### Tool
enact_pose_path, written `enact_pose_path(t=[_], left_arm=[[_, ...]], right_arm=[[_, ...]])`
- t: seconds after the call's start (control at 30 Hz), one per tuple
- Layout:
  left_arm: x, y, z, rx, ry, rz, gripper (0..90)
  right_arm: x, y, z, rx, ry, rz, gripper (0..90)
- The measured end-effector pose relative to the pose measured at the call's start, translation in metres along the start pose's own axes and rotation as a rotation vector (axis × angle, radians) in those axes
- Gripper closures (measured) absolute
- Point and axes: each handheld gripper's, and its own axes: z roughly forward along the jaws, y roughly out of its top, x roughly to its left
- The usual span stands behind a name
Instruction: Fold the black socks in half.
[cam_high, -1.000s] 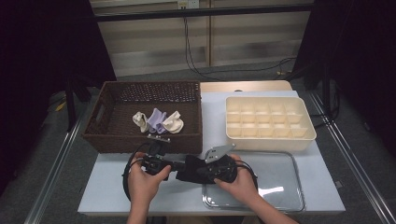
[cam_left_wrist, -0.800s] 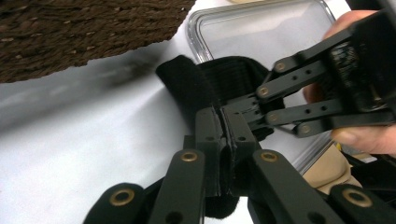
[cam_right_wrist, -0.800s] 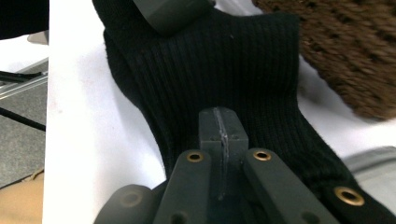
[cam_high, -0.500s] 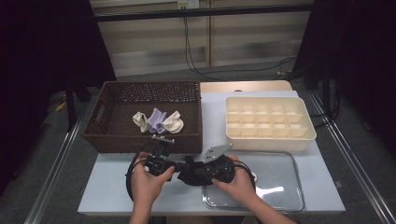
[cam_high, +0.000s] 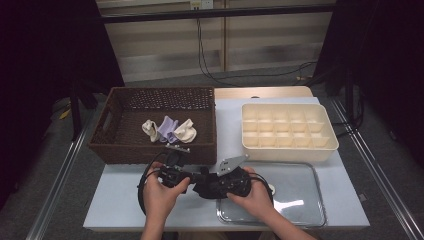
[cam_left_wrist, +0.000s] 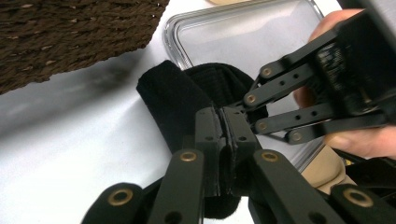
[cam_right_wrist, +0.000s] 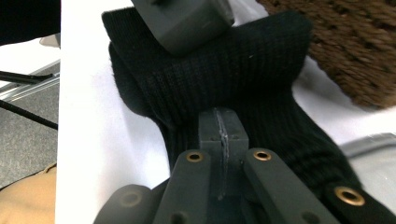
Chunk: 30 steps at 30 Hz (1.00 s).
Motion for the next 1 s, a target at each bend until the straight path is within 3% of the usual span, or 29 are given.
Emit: enact_pose_path(t=[0.3,0.4,0.43,0.73,1.0], left_arm=[[0.002,0.0,-0.003,0.01,0.005,0.002,86.1],[-0.001,-0.001,0.002,-0.007,-0.011,-0.02,86.0],[-0.001,0.0,0.003,0.014,-0.016,0.005,86.0],[-0.014,0.004,0.028,0.053,-0.016,0.04,85.6],[-0.021,0.004,0.043,0.068,-0.015,0.069,85.6]], right_arm=[[0.003,0.008,0.015,-0.001,0.015,0.009,90.0],[0.002,0.007,0.014,-0.004,0.03,0.006,90.0],[0.0,0.006,0.011,-0.002,0.03,0.006,90.0],[-0.023,-0.003,-0.039,-0.046,-0.052,0.048,90.0],[-0.03,-0.015,-0.047,-0.038,-0.08,0.072,90.0]])
